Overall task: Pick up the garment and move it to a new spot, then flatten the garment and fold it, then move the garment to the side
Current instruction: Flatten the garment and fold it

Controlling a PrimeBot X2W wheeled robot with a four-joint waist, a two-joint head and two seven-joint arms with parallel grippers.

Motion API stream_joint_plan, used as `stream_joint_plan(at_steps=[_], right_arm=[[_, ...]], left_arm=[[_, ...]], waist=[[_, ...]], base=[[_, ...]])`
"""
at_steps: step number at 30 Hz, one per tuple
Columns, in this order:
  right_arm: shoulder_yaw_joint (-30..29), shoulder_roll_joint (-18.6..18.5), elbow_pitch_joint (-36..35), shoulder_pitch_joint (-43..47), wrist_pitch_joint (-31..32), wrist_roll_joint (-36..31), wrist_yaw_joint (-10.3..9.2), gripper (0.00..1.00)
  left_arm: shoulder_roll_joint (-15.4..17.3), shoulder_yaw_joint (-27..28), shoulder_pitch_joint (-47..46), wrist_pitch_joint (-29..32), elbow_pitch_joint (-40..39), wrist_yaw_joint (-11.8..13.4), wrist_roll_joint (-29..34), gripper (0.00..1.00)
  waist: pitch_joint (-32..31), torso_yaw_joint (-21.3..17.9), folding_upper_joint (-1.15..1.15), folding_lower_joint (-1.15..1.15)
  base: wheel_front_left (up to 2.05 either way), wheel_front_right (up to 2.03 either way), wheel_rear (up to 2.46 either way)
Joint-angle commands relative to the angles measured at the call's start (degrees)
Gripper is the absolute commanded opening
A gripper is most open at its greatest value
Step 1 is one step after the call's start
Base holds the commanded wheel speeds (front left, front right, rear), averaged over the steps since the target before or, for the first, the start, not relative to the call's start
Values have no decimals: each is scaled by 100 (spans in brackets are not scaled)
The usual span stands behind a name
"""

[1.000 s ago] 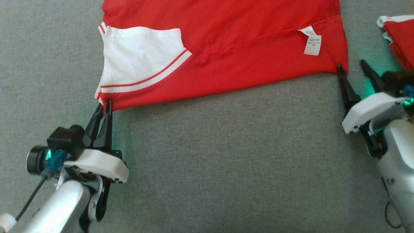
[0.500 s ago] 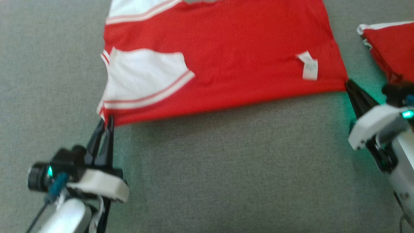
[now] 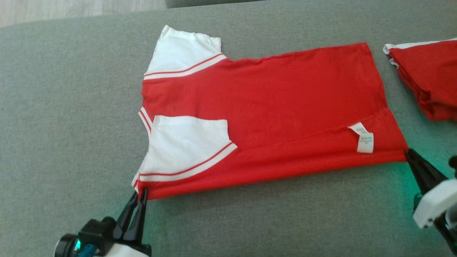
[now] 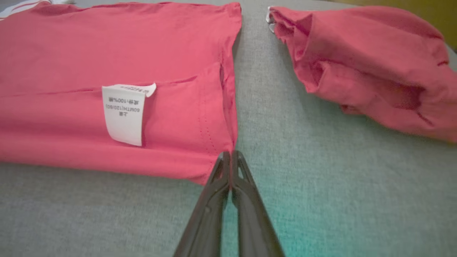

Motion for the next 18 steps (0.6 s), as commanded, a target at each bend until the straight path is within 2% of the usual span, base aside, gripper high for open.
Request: stream_joint_plan(at_steps=[1, 4, 5, 6, 7, 8, 9, 13, 18], right_arm=[[-79, -197, -160, 69, 26, -57, -4, 0], [-226, -89, -471, 319, 148, -123, -4, 0], [-261, -55, -555, 383, 200, -116, -4, 38], [-281, -35, -638, 436, 253, -125, -4, 92], [-300, -24, -719, 478, 295, -141, -4, 100], [-333, -9, -789, 510, 324, -159, -4, 100], [-376, 7, -854, 531, 332, -193, -4, 100], [-609, 128, -1072, 532, 258, -397, -4, 100], [-649, 359, -1415, 404, -21, -638, -4, 100]], left_arm=[[111, 220, -116, -58, -97, -4, -21, 0], [49, 154, -116, -68, 43, -84, -63, 0], [34, 138, -148, -84, 117, -119, -62, 0], [20, 125, -191, -111, 199, -156, -50, 9], [0, 114, -232, -139, 283, -194, -48, 44], [-25, 111, -267, -156, 369, -227, -63, 93], [-45, 115, -304, -172, 446, -232, -63, 100], [-82, 149, -442, -218, 558, -199, -29, 100], [109, 394, -748, -186, 299, -143, -25, 100]], waist=[[4, 1, 0, 1], [10, -3, 0, 1], [12, -4, 0, 1], [12, -6, 0, 1], [14, -10, 0, 1], [18, -18, 0, 1], [22, -30, 0, 1], [47, -103, 0, 1], [128, -302, 0, 1]], base=[[0, 0, 0], [0, 0, 0], [0, 0, 0], [0, 0, 0], [0, 0, 0], [0, 0, 0], [0, 0, 0], [0, 0, 0], [0, 0, 0]])
